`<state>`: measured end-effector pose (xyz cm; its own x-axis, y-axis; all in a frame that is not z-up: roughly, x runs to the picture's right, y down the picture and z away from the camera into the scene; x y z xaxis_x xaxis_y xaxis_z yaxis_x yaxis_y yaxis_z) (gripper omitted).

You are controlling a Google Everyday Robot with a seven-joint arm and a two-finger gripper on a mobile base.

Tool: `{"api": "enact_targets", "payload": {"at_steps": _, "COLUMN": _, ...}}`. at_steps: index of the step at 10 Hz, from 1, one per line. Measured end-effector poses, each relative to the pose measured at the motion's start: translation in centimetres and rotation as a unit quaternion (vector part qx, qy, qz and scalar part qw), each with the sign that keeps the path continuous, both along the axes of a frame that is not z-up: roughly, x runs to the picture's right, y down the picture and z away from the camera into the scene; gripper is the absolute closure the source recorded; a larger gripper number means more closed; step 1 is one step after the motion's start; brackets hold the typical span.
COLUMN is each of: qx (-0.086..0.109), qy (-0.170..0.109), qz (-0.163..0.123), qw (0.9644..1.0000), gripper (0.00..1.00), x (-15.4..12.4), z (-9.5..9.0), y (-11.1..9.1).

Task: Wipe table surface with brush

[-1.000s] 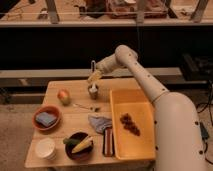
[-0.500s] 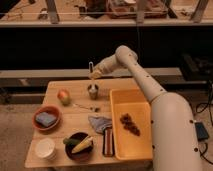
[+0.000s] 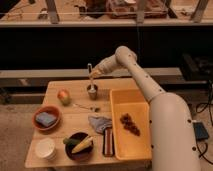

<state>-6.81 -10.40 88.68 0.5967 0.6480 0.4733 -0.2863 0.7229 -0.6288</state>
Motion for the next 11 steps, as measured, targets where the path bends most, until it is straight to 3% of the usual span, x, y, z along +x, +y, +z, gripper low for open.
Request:
{"api": "enact_targets", "payload": {"at_steps": 3, "qx": 0.022, "qy": 0.001, "qz": 0.006, "qw": 0.9998, "gripper": 1.00, "x": 1.2, "z": -2.1, "y": -0.6}}
{"api": "enact_targets", "payload": {"at_steps": 8, "qx": 0.070, "qy": -0.010, "qz": 0.023, "qw": 0.9972, "gripper": 1.00, "x": 3.4, "z": -9.8, "y": -3.9}}
{"api": "enact_targets", "payload": {"at_steps": 11, "qx": 0.087, "qy": -0.023, "qz": 0.021, "qw": 0.9957, "gripper": 1.00, "x": 3.5, "z": -13.3, "y": -3.5}}
